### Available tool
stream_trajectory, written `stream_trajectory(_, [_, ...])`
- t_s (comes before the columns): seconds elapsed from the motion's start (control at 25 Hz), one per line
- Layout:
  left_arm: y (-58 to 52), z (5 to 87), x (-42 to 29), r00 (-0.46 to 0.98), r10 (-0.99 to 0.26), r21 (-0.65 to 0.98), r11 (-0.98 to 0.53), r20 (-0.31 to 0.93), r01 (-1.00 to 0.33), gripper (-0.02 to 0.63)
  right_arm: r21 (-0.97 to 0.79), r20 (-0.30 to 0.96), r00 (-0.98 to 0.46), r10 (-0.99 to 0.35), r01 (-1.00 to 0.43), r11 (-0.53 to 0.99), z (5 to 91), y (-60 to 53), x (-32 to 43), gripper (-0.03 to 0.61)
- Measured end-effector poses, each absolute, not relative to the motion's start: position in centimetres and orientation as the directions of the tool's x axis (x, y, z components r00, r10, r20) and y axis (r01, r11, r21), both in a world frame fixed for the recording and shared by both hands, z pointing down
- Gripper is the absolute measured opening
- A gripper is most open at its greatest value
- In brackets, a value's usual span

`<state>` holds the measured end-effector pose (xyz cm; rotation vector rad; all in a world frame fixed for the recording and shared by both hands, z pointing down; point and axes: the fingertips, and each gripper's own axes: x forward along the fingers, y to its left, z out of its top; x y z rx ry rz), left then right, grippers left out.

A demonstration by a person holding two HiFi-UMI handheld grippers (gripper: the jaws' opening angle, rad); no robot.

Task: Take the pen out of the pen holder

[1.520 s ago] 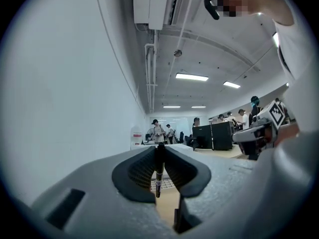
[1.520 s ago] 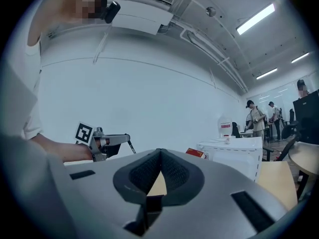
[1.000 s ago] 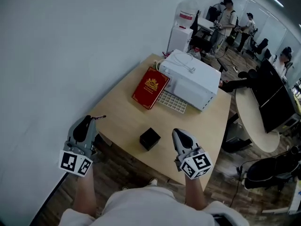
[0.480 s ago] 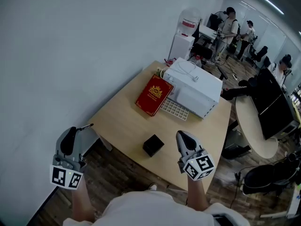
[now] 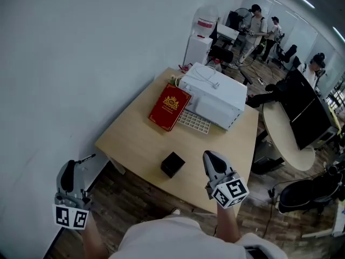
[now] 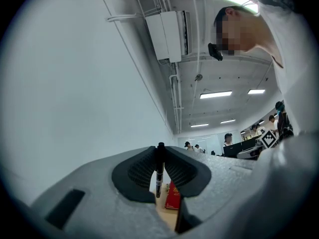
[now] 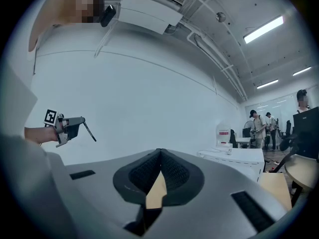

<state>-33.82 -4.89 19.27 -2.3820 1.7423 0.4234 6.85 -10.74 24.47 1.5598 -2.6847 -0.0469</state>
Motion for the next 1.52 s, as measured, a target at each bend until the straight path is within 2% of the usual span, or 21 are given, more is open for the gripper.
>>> stream_trajectory(0.44, [-1.7, 20.8, -35.8, 0.3, -0.899, 0.049, -0.332, -0.318, -0.942, 0.063, 0.034, 0.039, -0.442, -0.896, -0.896, 0.444, 25.6, -6.2, 6.1, 0.0])
stream_trajectory(0.96, [3.1, 21.7, -36.0, 0.296, -0.896, 0.062, -0.333, -0.331, -0.941, 0.063, 0.034, 0.042, -0.492, -0.869, -0.869, 0.494, 25.3, -2.7, 3.9, 0.0])
stream_trajectory(1.52, [2.1, 20.6, -33.4, 0.323, -0.87, 0.058, -0.37, -0.373, -0.927, 0.063, 0.075, 0.076, -0.53, -0.845, -0.842, 0.534, 25.0, -1.6, 4.2, 0.0])
